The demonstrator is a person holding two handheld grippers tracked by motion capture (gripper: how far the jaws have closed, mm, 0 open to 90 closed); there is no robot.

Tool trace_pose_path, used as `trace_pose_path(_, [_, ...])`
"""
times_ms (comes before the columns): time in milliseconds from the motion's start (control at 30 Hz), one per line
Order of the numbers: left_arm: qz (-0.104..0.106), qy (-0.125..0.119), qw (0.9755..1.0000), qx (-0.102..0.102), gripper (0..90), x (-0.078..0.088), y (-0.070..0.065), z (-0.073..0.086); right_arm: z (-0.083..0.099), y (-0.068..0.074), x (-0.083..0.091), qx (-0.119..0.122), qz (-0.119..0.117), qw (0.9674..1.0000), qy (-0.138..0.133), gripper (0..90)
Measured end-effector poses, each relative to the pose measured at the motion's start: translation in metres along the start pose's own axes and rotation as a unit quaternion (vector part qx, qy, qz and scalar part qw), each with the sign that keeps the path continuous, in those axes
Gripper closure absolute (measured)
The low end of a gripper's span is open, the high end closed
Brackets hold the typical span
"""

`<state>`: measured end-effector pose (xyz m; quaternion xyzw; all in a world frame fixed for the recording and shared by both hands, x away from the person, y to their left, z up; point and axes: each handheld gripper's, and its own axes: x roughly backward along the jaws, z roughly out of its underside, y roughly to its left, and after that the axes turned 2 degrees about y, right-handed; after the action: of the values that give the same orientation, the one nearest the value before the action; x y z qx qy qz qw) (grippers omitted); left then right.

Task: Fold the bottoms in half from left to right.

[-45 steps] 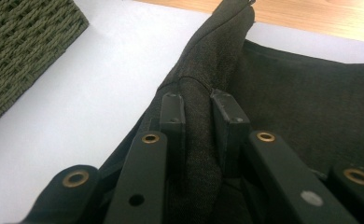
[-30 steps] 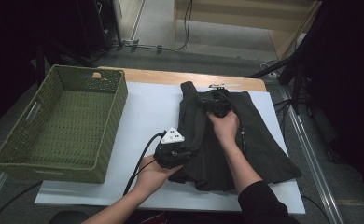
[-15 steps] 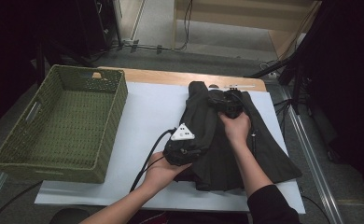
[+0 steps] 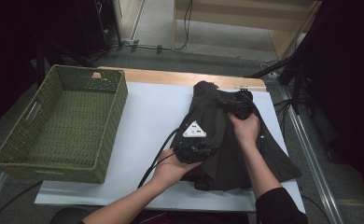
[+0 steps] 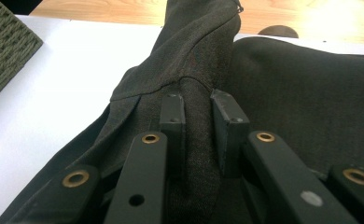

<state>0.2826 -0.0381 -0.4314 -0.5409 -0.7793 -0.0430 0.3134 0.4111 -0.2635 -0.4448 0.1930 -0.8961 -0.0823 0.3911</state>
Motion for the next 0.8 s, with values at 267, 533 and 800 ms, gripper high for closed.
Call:
trace_pose_path(267, [0.015, -0.003, 0.9999, 0.001, 79.7, -0.011, -0.004, -0.012, 0.000, -0.012, 0.008, -0.007, 0.009, 0.9999, 0.001, 74.5])
trace_pose_path(533, [0.023, 0.005, 0.9997, -0.003, 79.6, -0.022, -0.008, -0.021, 0.001, -0.024, 0.017, -0.012, 0.021, 0.9997, -0.001, 74.5])
trace_pose_path(800, [0.033, 0.007, 0.9994, -0.001, 79.5, -0.028, -0.012, -0.032, 0.002, -0.039, 0.030, -0.021, 0.031, 0.9993, -0.006, 74.5])
